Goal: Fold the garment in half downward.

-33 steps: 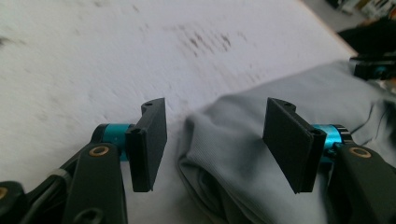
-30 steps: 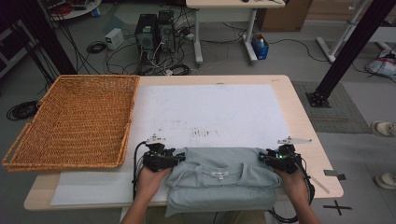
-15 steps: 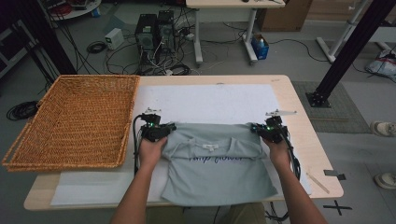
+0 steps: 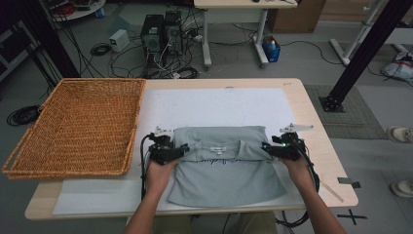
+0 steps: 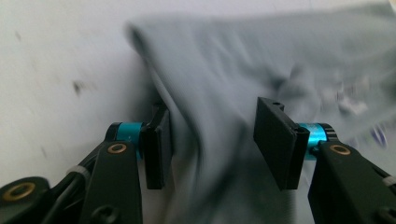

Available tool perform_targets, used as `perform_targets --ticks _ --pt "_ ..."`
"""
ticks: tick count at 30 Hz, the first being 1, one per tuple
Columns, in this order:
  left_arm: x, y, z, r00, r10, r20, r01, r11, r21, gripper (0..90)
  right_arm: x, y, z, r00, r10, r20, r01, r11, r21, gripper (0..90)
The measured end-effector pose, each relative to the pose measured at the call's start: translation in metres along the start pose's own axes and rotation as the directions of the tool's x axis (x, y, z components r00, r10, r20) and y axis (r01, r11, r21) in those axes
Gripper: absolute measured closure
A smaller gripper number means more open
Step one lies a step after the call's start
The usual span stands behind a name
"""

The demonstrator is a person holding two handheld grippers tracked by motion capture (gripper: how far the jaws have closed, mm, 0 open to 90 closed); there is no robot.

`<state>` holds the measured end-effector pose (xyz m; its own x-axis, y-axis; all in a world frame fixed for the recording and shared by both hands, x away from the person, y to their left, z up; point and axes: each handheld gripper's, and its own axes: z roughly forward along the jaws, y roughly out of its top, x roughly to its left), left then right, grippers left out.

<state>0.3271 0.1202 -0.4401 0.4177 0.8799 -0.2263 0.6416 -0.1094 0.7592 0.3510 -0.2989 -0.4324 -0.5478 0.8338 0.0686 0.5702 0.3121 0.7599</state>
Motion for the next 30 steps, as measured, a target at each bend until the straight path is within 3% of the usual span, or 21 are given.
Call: perform_targets --ticks 2,4,8,12,14,16,19,21,23,26,30 --pt "-0.004 -0.012 -0.01 1.0 0.003 -0.001 -0.003 0.9999 -0.013 48.7 0.007 -0.016 -0.01 0.9996 -0.029 -0.002 0.029 1.0 0.007 45.8" --pt "-0.006 -0.022 -0.023 1.0 0.001 0.007 -0.001 0.9992 -0.039 48.2 0.01 -0.031 -0.022 0.9998 -0.021 0.007 0.021 1.0 0.011 45.8" --pt "-0.008 -0.034 -0.047 0.9989 -0.011 0.045 0.016 0.9926 -0.121 42.7 0.01 -0.047 -0.047 0.997 0.068 0.038 -0.066 0.997 -0.043 47.1" --pt "-0.005 -0.036 -0.056 0.9975 -0.031 0.064 0.041 0.9861 -0.161 39.6 0.016 -0.049 -0.065 0.9904 0.137 0.015 -0.135 0.985 -0.108 52.9" --pt "-0.003 -0.035 -0.054 0.9969 -0.043 0.066 0.053 0.9849 -0.165 39.0 0.024 -0.048 -0.064 0.9897 0.141 -0.022 -0.143 0.984 -0.107 55.7" --pt "0.0 -0.032 -0.043 0.9982 -0.049 0.036 0.053 0.9883 -0.143 39.0 0.035 -0.045 -0.056 0.9941 0.104 -0.029 -0.107 0.99 -0.095 59.0" --pt "0.003 -0.03 -0.03 0.9981 -0.061 -0.007 0.059 0.991 -0.12 39.0 0.048 -0.043 -0.038 0.9974 0.069 -0.017 -0.07 0.997 -0.03 60.1" --pt "0.004 -0.031 -0.023 0.9961 -0.082 -0.033 0.079 0.9926 -0.092 39.5 0.051 -0.045 -0.028 0.9989 0.039 0.027 -0.04 0.999 0.028 69.5" --pt "0.003 -0.033 -0.02 0.9971 -0.075 -0.015 0.074 0.9953 -0.063 54.3 0.051 -0.047 -0.03 0.9977 0.001 0.067 -0.003 1.0 0.026 85.5" --pt "-0.001 -0.036 -0.028 0.9989 -0.046 0.008 0.046 0.996 -0.076 79.8 0.045 -0.049 -0.041 0.9971 0.018 0.074 -0.017 1.0 -0.018 88.9" --pt "-0.005 -0.039 -0.047 0.9957 -0.051 0.078 0.058 0.9937 -0.096 82.8 0.038 -0.051 -0.061 0.9958 0.071 0.058 -0.066 0.994 -0.083 89.0"
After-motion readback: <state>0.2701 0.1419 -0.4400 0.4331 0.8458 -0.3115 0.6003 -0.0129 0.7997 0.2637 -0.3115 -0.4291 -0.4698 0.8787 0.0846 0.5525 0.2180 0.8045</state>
